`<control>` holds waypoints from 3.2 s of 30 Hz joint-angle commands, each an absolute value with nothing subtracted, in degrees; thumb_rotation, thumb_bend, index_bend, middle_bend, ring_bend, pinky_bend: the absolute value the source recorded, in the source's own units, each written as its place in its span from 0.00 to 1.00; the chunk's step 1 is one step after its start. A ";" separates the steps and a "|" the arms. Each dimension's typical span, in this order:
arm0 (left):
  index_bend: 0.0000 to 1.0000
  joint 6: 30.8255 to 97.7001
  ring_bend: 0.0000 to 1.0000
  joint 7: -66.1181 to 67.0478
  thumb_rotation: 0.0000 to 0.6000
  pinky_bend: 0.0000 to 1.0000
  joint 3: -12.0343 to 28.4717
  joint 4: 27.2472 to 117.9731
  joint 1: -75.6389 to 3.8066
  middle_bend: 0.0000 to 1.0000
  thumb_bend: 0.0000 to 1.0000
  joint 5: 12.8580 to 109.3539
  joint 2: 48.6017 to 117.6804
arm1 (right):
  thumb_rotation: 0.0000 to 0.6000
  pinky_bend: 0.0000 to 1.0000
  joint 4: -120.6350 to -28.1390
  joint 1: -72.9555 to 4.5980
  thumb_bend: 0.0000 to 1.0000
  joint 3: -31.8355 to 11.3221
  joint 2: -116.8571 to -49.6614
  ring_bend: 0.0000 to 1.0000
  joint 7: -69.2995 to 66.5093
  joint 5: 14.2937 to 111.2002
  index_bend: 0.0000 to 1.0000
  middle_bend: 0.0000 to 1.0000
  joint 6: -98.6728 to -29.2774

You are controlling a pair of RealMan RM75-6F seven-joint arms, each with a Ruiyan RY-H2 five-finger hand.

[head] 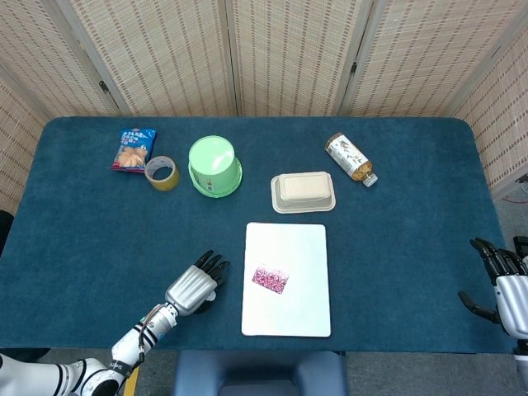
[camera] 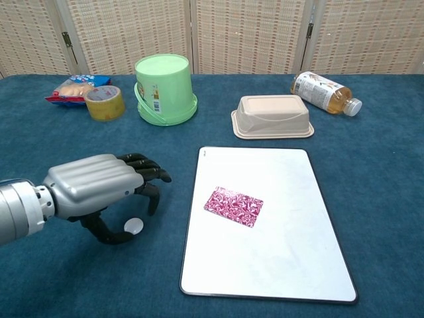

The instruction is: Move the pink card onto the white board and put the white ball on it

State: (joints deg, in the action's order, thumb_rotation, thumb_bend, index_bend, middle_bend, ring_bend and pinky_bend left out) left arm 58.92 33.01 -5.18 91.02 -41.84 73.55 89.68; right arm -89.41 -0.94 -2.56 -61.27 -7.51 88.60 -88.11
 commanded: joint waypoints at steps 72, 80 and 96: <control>0.49 47.87 0.08 44.76 1.00 0.00 10.50 87.63 -55.37 0.15 0.38 59.31 100.94 | 1.00 0.16 -89.92 -0.28 0.25 -2.70 -60.55 0.20 -7.17 87.42 0.10 0.15 -88.41; 0.49 47.89 0.08 48.04 1.00 0.00 11.14 85.29 -59.37 0.15 0.38 54.19 104.13 | 1.00 0.16 -89.44 0.13 0.25 -2.66 -60.65 0.20 -7.76 87.11 0.10 0.15 -88.65; 0.30 50.46 0.07 48.50 1.00 0.00 9.52 85.07 -61.33 0.15 0.36 48.89 104.18 | 1.00 0.16 -88.81 0.59 0.25 -2.68 -60.79 0.20 -8.42 87.12 0.10 0.15 -89.04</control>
State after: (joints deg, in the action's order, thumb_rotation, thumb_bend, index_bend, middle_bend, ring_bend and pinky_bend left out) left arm 50.25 48.71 9.53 84.85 -61.40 48.93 104.35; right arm -88.81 0.59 -2.69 -60.79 -8.42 87.13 -89.04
